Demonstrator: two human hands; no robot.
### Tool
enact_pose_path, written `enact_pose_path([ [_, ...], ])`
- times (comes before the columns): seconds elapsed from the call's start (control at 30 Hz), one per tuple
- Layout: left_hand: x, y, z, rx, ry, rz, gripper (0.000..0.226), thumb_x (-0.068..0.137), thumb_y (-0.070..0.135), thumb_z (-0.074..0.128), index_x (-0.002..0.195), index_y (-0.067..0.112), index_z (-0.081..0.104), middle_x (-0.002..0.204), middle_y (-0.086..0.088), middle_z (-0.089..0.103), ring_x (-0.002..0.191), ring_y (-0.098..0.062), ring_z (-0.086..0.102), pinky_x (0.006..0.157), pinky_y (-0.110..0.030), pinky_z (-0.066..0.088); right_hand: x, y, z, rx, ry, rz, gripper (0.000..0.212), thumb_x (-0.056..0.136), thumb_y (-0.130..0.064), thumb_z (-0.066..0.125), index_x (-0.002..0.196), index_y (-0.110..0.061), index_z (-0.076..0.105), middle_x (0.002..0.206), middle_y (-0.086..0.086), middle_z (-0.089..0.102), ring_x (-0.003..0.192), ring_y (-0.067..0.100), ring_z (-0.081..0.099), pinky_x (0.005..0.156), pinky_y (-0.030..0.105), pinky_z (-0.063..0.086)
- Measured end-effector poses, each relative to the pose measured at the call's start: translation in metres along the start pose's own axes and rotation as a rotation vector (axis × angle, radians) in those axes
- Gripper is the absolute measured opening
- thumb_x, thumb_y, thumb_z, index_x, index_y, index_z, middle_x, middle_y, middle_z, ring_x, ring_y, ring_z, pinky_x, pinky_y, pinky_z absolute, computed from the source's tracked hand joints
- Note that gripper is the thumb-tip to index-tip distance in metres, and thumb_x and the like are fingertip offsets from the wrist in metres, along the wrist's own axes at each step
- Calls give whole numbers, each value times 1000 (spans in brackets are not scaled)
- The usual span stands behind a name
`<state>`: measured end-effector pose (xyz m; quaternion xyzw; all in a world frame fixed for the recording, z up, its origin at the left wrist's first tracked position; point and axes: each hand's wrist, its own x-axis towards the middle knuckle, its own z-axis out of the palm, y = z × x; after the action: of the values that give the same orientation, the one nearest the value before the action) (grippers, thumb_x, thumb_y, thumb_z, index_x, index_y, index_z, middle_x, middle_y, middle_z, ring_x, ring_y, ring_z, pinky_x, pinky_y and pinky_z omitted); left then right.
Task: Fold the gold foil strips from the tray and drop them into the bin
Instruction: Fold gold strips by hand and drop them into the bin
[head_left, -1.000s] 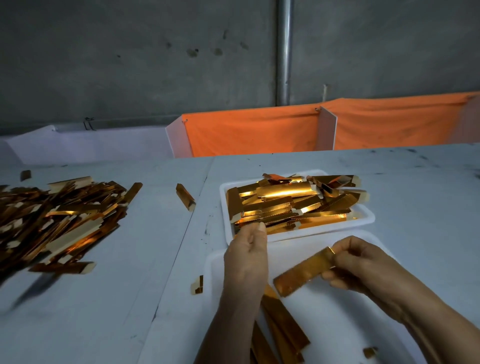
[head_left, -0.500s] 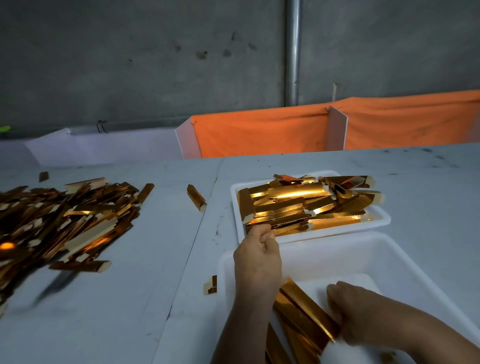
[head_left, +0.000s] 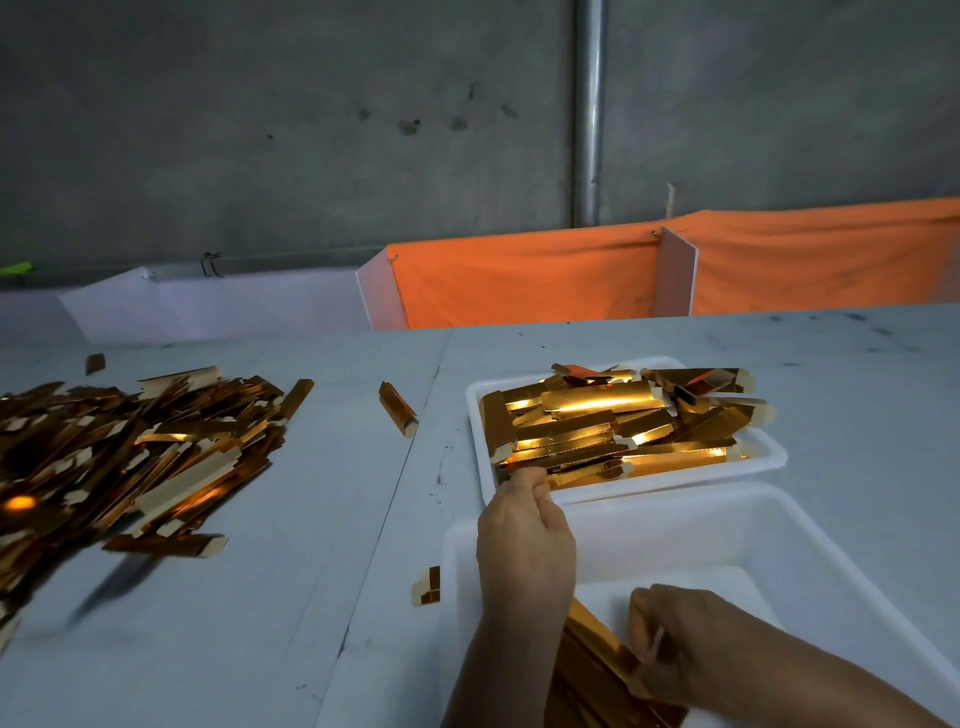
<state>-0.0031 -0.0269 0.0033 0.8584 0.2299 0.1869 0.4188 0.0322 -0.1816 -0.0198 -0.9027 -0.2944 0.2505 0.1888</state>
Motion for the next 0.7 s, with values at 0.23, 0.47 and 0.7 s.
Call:
enact_pose_path([
  [0.23, 1, -1, 3, 78, -4, 11, 33, 101, 28, 38, 133, 30, 46, 129, 11, 53, 113, -5, 49, 96, -20, 41, 4, -7, -43, -106, 775, -123, 22, 89, -16, 64, 108, -26, 60, 106, -6, 60, 88, 8, 57, 67, 13, 40],
  [0.47, 0, 0, 5, 163, -9, 63, 37, 100, 26, 40, 137, 30, 42, 135, 11, 50, 120, -6, 47, 100, -19, 38, 54, -3, -64, -333, 690, -184, 32, 97, -28, 52, 129, -28, 55, 128, -7, 57, 120, 13, 45, 93, 22, 38],
  [0.7, -3, -2, 7, 160, 44, 136, 36, 101, 25, 38, 136, 30, 43, 134, 13, 50, 118, -2, 46, 93, -9, 33, 79, 3, -56, -420, 686, -225, 18, 97, -24, 51, 108, -24, 66, 108, -8, 59, 107, 13, 45, 78, 17, 35],
])
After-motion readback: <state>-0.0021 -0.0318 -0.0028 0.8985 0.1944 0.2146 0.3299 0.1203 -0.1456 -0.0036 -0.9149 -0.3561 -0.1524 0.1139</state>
